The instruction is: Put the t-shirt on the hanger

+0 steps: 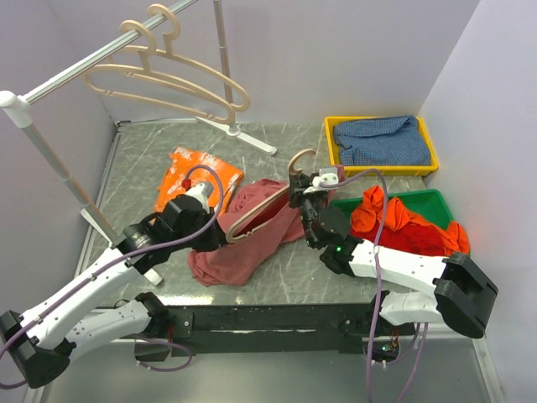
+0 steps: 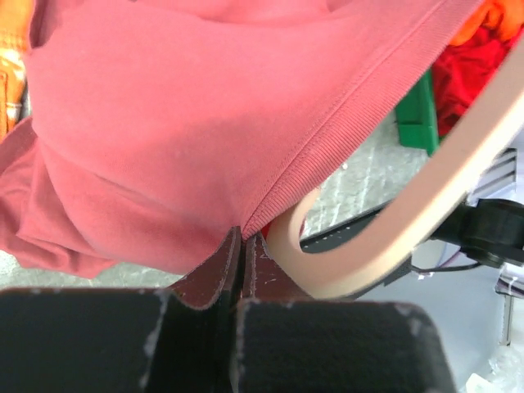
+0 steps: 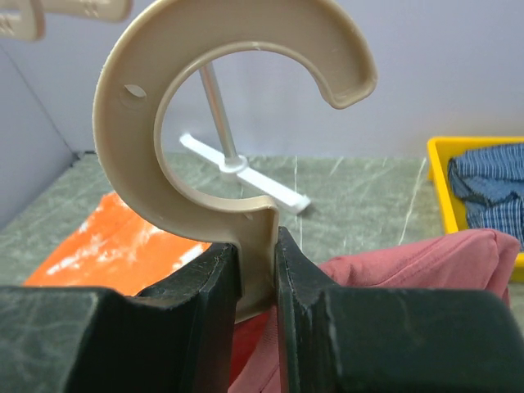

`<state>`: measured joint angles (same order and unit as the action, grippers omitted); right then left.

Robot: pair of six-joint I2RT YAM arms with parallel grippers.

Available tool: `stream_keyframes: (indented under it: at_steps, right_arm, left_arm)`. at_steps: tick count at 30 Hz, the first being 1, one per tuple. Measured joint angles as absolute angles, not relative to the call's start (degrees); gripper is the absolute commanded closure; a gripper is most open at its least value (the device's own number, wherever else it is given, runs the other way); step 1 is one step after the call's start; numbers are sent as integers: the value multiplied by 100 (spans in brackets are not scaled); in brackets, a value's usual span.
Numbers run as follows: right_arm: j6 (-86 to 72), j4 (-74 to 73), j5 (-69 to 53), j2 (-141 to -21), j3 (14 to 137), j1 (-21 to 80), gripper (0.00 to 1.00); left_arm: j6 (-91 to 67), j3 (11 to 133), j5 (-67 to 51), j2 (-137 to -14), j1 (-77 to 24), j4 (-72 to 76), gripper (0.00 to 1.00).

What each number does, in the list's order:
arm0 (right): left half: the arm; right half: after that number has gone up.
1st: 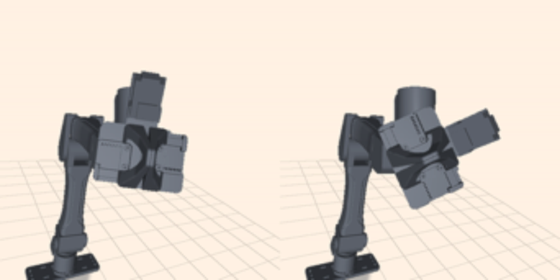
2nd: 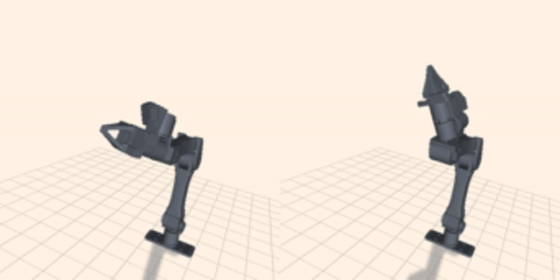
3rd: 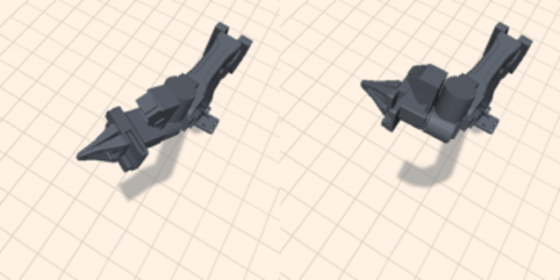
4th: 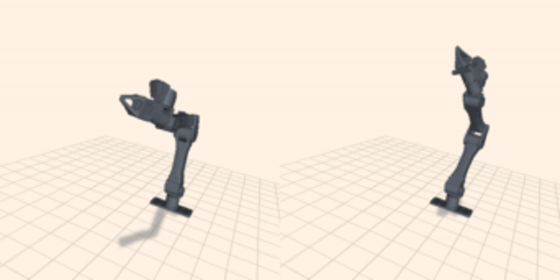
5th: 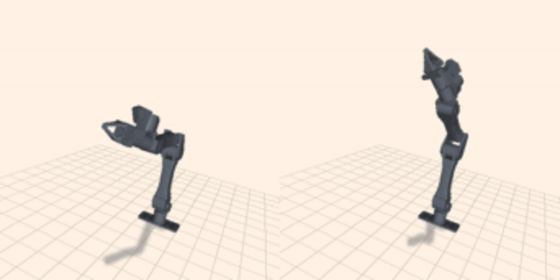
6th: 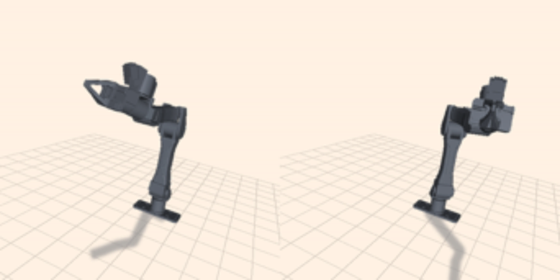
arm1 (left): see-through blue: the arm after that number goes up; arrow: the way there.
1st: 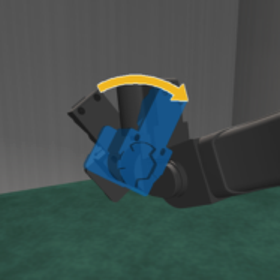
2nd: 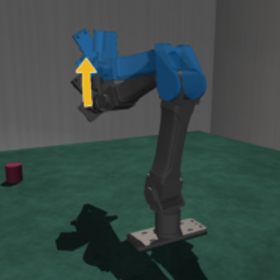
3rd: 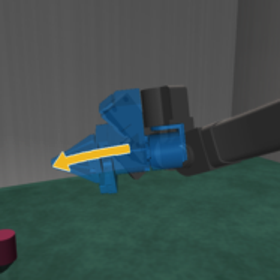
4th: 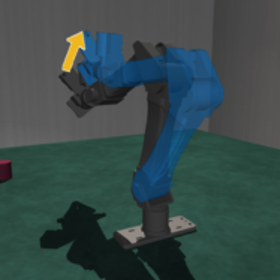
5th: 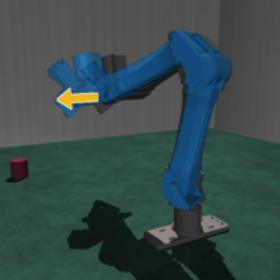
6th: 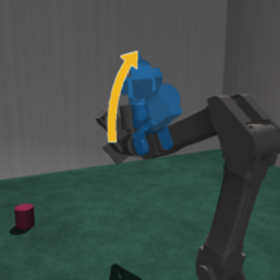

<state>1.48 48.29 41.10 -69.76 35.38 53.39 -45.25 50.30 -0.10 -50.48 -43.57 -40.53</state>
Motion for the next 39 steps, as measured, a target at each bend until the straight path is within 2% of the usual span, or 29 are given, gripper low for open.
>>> stream_keyframes:
  at_steps: [6, 14, 27, 31, 34, 35, 39]
  right_arm:
    - [423, 5124, 3787, -6943, 3511, 5339, 100]
    - [766, 5089, 3603, -6595, 3496, 5498, 100]
    - [1203, 3935, 3741, -6842, 5339, 6121, 100]
    - [1201, 3599, 3673, -6604, 5791, 6289, 100]
    - [1074, 3476, 3664, -6477, 5808, 6316, 100]
    - [1022, 3409, 3664, -6475, 5808, 6320, 100]
    - [845, 2801, 3594, -6466, 5876, 6368, 100]
  left_arm:
    - [-4418, 5798, 5, -5098, -4322, -4521, 99]
    - [-4150, 7590, -172, -5817, -4292, -4807, 99]
    - [-3789, 10079, -1706, -7111, -3662, -5199, 92]
    - [-3811, 10984, -2067, -7686, -3336, -5295, 86]
    - [-3813, 11255, -2309, -7859, -3273, -5177, 71]
    - [-3822, 11231, -2410, -7859, -3269, -5127, 62]
    - [-3811, 11059, -2805, -7865, -3168, -5039, 50]
